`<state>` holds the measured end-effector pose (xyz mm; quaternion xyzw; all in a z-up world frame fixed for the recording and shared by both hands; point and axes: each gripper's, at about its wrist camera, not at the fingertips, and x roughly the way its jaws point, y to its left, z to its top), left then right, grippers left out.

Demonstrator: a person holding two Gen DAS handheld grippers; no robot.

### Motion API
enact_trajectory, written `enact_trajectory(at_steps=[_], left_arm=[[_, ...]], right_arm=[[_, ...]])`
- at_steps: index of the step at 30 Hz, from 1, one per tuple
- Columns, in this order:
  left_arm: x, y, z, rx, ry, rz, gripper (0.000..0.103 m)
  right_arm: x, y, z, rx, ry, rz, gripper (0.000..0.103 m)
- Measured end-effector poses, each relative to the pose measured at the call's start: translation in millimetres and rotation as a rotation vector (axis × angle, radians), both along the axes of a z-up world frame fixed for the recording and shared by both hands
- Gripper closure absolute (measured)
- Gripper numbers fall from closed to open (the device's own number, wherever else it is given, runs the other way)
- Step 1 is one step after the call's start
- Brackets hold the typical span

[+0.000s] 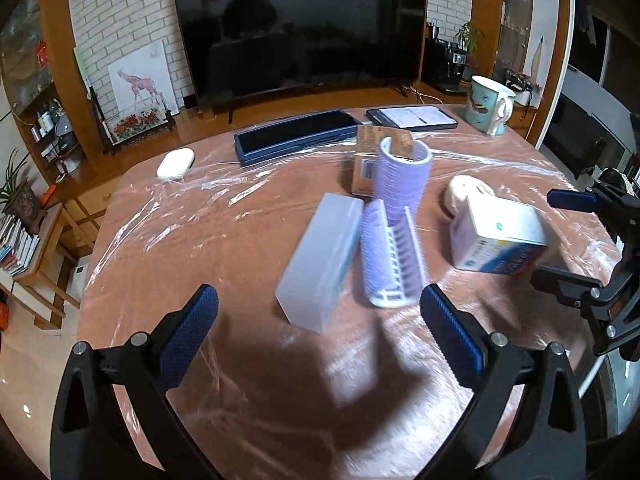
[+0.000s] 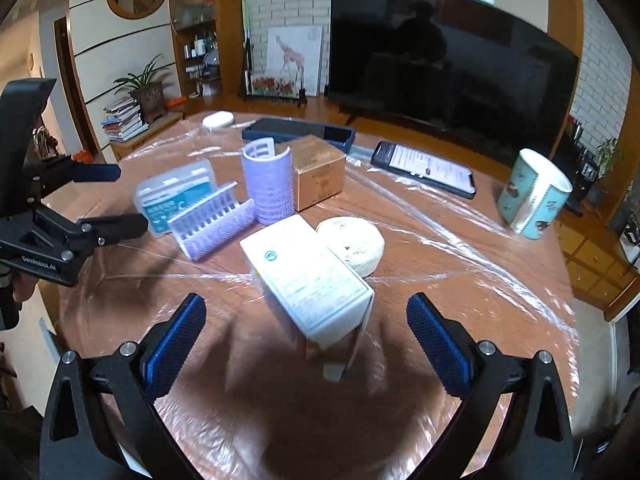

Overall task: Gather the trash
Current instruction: 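Grasp the clear plastic case with the left tool while the right tool grasps the white box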

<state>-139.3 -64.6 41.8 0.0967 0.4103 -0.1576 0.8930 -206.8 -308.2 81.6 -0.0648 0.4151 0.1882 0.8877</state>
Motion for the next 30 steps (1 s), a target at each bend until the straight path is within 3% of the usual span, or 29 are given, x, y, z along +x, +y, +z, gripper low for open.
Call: enact_trajectory(at_steps=[4, 7, 16, 19, 25, 28, 30], left_arm=[[15, 3, -6, -0.01, 0.015, -0.005, 0.002], [22, 5, -9, -0.026, 0.033, -0.018, 0.008], [38, 2, -13, -0.071, 0.087, -0.061, 0.03], [40, -1, -14, -0.075, 0.094, -0.082, 0.038], [44, -6, -17, -0.063, 0.106, -0.1, 0.066], [41, -7, -15, -0.074, 0.104, -0.094, 0.075], [40, -6, -13, -0.088, 0.103, -0.091, 0.075]], right_arm=[[16, 2, -11, 0.024, 0.057, 0.006, 0.004], [25, 1, -17, 0.086, 0.12, 0.02, 0.007], [40, 6, -26, 0.089, 0.192, 0.016, 0.015], [41, 9, -26, 0.096, 0.195, 0.021, 0.021], [45, 11, -29, 0.116, 0.218, 0.028, 0.05], [42, 8, -28, 0.155, 0.225, 0.024, 0.055], [38, 6, -26, 0.181, 0.23, 0.02, 0.056]])
